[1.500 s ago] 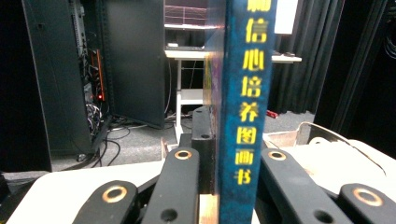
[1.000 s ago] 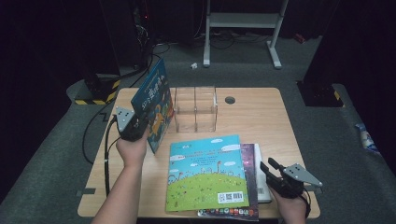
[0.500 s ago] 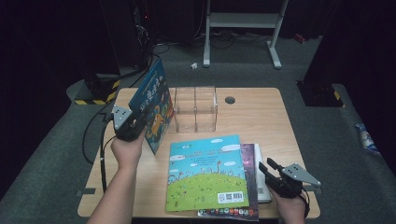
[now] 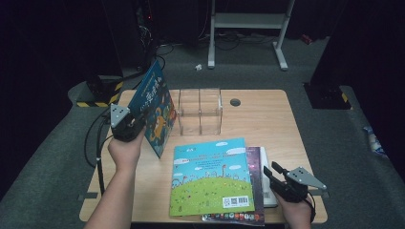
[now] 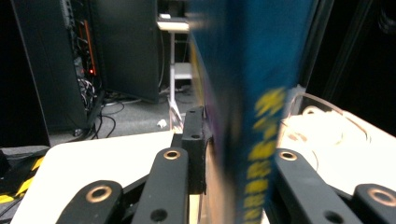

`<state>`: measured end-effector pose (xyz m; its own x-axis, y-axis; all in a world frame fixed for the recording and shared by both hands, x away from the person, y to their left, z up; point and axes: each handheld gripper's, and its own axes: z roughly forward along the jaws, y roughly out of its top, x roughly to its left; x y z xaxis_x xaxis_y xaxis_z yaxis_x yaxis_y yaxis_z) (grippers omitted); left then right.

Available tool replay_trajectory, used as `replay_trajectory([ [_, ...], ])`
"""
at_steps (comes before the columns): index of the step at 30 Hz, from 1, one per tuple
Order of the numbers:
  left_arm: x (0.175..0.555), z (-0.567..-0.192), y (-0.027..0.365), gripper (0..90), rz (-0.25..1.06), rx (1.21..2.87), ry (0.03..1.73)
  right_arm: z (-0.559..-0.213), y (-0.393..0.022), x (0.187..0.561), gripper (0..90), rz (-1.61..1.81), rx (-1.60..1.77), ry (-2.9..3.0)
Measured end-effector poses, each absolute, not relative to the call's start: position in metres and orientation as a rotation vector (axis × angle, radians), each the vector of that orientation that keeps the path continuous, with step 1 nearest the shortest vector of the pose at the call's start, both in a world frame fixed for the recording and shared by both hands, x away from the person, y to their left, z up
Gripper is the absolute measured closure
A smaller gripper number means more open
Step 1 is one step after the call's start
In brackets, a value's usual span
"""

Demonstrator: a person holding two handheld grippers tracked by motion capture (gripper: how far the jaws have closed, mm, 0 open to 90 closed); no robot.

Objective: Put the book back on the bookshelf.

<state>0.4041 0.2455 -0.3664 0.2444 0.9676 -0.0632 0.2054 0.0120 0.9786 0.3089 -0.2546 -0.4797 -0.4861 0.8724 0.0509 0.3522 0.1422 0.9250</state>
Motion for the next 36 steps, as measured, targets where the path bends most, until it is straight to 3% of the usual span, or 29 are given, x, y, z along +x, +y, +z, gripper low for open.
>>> replay_trajectory([
  [23,0.404,-0.352,0.220,82.9,0.954,1.420,1.134,-0.479,-0.253,0.308,59.0,1.330,1.147,1.923],
  [36,0.423,-0.347,0.218,83.2,0.957,1.375,1.166,-0.478,-0.256,0.308,59.1,1.329,1.150,1.912],
])
